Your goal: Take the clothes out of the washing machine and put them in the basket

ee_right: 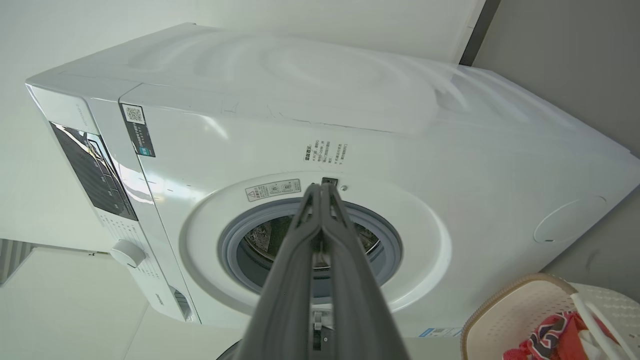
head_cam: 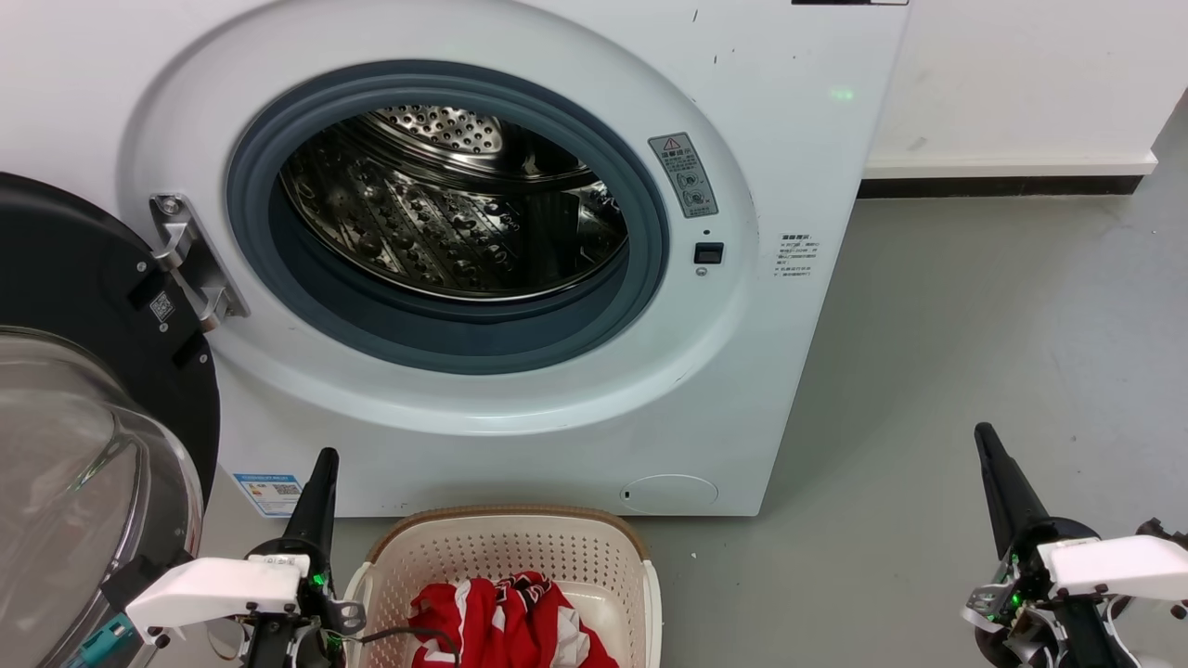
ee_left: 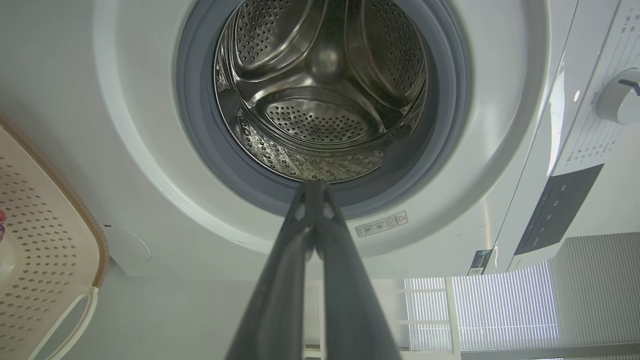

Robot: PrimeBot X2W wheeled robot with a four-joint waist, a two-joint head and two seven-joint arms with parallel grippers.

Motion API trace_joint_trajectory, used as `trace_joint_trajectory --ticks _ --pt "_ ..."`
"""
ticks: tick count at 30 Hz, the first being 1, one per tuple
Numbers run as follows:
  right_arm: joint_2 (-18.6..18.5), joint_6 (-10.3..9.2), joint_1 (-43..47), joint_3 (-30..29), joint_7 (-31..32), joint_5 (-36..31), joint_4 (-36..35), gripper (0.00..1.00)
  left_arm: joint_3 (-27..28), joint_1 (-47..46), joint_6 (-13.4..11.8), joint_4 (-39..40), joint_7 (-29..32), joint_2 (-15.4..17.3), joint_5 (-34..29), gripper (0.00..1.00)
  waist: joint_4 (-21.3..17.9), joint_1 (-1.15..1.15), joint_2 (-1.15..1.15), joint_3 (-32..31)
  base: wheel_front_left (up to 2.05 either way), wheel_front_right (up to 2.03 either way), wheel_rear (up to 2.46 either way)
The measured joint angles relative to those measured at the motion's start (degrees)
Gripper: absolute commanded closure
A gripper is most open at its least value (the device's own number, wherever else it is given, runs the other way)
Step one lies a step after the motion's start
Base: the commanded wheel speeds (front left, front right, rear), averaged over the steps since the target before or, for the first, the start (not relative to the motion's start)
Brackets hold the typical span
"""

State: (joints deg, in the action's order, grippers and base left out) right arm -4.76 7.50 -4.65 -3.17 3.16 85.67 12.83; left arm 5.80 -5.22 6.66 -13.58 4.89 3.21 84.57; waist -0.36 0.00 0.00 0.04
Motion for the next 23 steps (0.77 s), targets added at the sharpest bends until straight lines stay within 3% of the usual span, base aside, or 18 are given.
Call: trace_joint_trajectory --ticks 23 --pt "0.2 0.00 -1.1 -1.2 1.5 8.5 1.0 1.00 0.7 -0.9 0.7 -0.5 1.7 -0.3 7.8 1.00 0.4 0.00 0.00 0.1 0.00 0.00 0.00"
